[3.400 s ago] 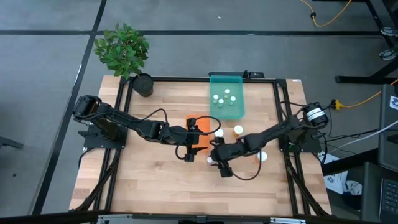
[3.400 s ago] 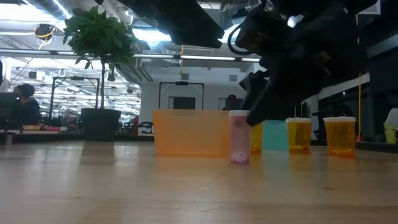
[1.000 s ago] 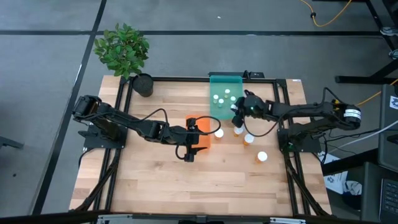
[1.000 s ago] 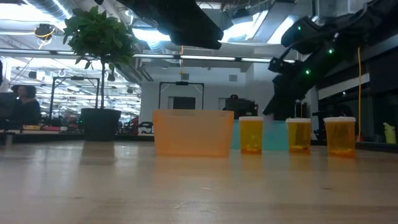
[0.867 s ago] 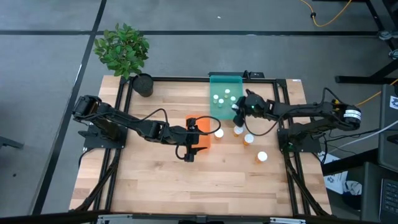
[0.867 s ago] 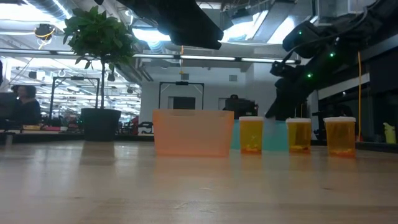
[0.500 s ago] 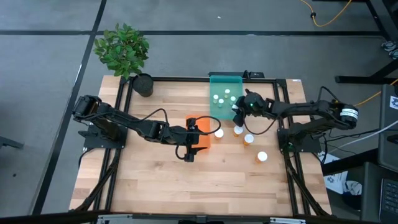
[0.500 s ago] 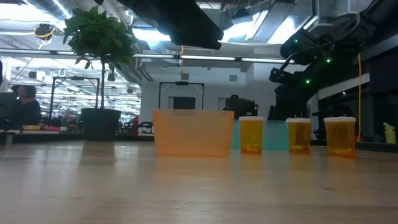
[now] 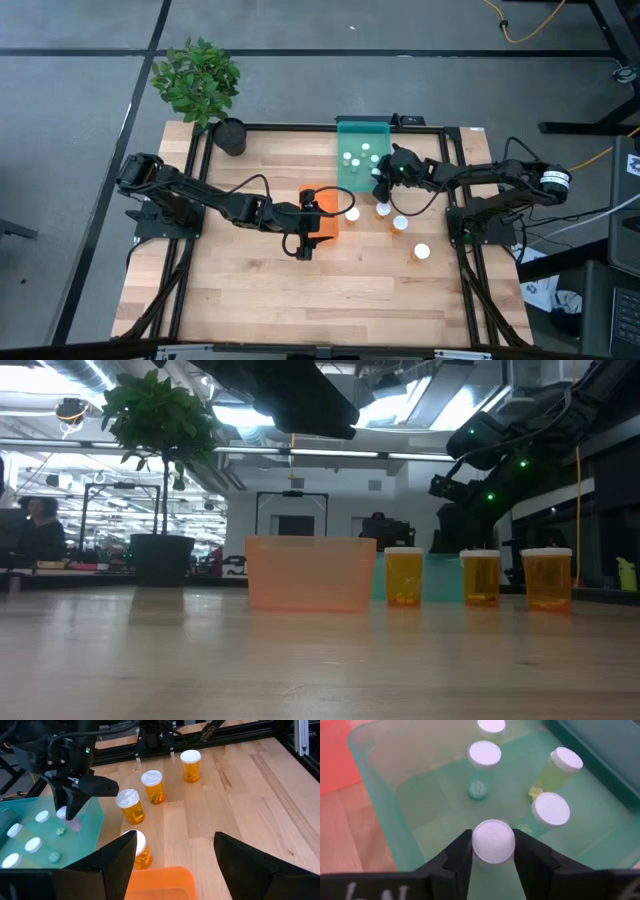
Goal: Pick and place medicine bottles into bin by pill shape (circle, oval)
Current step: Put the pink tablet bottle into the green bin, then put the orange capsule bottle into the orange bin
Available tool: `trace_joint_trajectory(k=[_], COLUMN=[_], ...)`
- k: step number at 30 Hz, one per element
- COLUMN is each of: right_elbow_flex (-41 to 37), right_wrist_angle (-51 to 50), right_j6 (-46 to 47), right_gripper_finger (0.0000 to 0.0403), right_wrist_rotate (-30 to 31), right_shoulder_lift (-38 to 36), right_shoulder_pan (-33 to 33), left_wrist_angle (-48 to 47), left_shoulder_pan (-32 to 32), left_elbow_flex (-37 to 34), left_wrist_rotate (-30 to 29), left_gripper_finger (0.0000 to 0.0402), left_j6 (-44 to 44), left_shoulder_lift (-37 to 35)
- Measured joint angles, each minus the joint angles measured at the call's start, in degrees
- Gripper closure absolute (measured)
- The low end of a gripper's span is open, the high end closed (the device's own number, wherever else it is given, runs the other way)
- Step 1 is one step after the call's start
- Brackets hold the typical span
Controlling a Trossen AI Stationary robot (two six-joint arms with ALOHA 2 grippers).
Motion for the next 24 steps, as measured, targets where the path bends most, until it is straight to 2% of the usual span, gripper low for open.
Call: trace_joint_trajectory(k=[6,10,18,24], right_elbow_flex=[0.3,1.3,7.1,9.0], right_wrist_angle=[-0.2,-0.5,-10.2,-11.6], right_j6=[0.1,0.1,3.0,3.1], right_gripper_finger=[0.0214,0.0191,0.0181,0.0181], right_wrist_rotate=[0.0,0.0,-0.1,-0.1], right_shoulder_lift=[0.0,0.0,-1.7,-7.0], right_shoulder_pan=[0.0,0.0,0.7,5.7], left_wrist_angle=[0.0,0.0,0.0,0.0], left_shoulder_pan=[0.0,0.0,0.0,0.0], left_elbow_flex=[0.0,0.0,0.0,0.0], left_wrist_rotate=[0.0,0.0,0.0,0.0], left_gripper_finger=[0.0145,0.0145,0.0145,0.0145], left_j6=[0.0,0.0,0.0,0.0], left_shoulder_lift=[0.0,0.0,0.0,0.0])
